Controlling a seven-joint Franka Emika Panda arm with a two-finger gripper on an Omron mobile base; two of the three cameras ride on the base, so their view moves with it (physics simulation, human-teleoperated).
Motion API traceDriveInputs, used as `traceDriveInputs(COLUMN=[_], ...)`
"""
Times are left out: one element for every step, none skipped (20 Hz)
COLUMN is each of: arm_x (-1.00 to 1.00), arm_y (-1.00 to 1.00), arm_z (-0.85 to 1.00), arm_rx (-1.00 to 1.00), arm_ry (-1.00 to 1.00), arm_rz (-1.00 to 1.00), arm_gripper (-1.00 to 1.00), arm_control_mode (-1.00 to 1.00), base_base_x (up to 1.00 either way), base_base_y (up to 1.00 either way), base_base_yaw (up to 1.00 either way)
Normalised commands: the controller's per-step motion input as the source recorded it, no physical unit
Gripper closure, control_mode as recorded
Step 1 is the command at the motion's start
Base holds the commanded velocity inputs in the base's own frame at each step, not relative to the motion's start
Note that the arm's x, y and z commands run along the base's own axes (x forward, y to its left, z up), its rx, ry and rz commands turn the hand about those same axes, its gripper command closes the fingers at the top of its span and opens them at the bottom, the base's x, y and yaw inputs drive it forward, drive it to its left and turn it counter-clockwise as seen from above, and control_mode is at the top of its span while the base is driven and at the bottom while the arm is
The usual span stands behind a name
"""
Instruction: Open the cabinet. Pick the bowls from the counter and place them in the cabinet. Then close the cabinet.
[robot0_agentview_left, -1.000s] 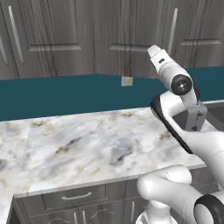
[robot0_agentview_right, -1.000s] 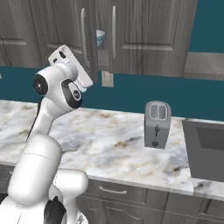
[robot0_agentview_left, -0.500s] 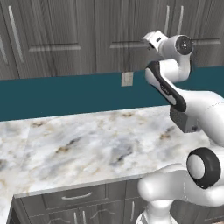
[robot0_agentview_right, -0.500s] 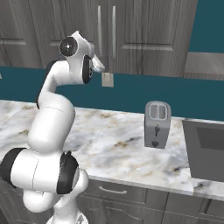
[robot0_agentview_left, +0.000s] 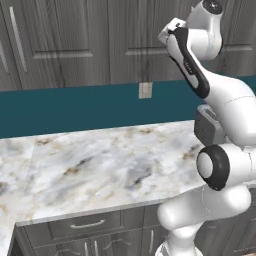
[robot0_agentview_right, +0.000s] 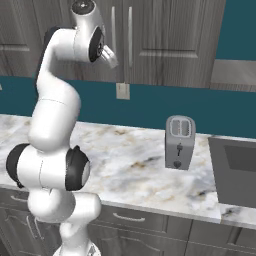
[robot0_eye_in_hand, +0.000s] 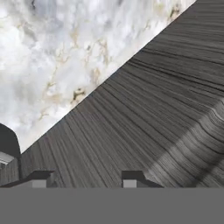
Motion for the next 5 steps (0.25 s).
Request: traceDriveInputs(arm_x=[0.81, 0.79, 0.73, 0.68, 0.63], arm_y=[0.0, -0.01, -0.04, -0.05, -0.06], arm_z=[-0.11, -0.16, -0.19, -0.21, -0.22], arm_rx=[0.0, 0.0, 0.0, 0.0, 0.0], arm_ry=[0.26, 0.23, 0.2, 0.18, 0.16], arm_rz=[0.07, 0.07, 0.07, 0.06, 0.05], arm_gripper=[-1.0, -1.0, -1.0, -1.0, -1.0], arm_control_mode=[-1.0, -1.0, -1.0, -1.0, -1.0], base_base_x=[0.0, 0.0, 0.0, 0.0, 0.0], base_base_y=[0.0, 0.0, 0.0, 0.0, 0.0], base_base_yaw=[0.0, 0.0, 0.0, 0.0, 0.0])
